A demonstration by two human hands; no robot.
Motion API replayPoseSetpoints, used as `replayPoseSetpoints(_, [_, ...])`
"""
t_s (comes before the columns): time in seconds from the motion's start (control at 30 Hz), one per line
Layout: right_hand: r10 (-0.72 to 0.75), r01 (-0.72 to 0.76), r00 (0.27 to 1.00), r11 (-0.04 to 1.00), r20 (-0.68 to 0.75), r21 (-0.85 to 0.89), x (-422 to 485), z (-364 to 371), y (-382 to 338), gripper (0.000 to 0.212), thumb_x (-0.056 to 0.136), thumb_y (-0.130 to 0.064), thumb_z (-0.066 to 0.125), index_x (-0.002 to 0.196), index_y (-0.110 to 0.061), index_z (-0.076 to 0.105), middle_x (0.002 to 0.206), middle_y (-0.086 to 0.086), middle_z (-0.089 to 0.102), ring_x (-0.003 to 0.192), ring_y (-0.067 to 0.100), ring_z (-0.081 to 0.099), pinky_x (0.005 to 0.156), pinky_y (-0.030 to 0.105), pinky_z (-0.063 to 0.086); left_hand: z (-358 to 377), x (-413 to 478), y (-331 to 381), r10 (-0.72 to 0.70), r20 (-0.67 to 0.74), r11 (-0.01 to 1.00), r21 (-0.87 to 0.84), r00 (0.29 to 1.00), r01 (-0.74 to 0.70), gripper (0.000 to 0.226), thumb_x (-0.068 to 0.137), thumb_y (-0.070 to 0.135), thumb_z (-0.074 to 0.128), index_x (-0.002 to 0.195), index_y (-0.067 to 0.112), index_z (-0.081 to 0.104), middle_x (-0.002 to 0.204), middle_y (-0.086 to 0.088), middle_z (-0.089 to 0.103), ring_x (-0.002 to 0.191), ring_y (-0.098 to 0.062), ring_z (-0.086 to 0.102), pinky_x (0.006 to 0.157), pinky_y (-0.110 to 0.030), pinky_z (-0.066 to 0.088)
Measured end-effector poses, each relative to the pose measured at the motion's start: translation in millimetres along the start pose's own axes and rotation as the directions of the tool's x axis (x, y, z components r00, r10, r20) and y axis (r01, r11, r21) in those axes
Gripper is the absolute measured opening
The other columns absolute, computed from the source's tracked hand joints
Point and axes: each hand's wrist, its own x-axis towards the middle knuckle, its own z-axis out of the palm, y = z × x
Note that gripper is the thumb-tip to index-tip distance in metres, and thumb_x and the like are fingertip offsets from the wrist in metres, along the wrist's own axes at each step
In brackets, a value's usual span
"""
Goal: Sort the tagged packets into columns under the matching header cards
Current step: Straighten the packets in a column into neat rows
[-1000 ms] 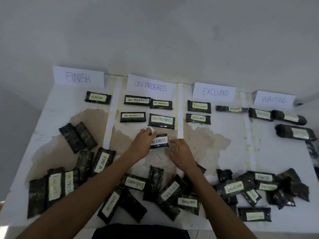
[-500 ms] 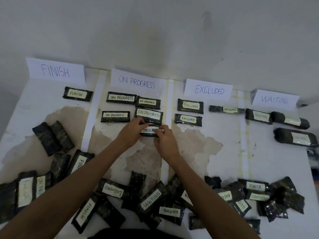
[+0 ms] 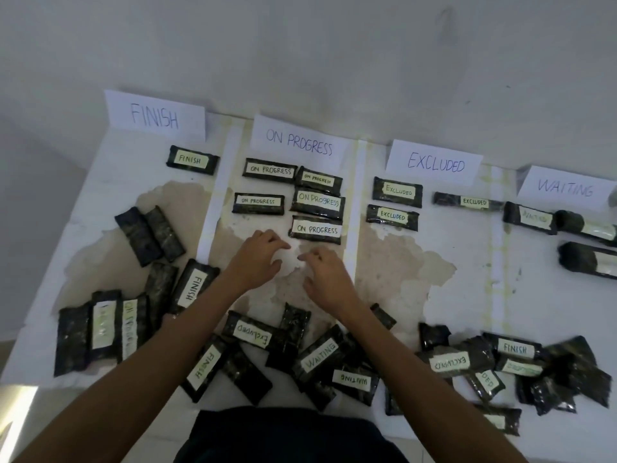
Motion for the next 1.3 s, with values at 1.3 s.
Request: replayPoseSetpoints(1.3, [0.706,-0.57,0.69,0.392,0.162,0.722,-133.1,-70.7,81.4,0.052,0.083,-0.044,0.065,0.125,-0.019,0.048,0.113,0.001,0.058,0.1,0.017,0.059,0.08,0.03,0.049,66.5,34.6,159.3,0.103,0.033,0.994,-0.037,0.994,-0.102,0.057,0.073,0.015,0.072,0.126,0.011,0.051,0.114,-0.01,0.054,0.102,-0.029,0.052,0.088,-0.04,0.045])
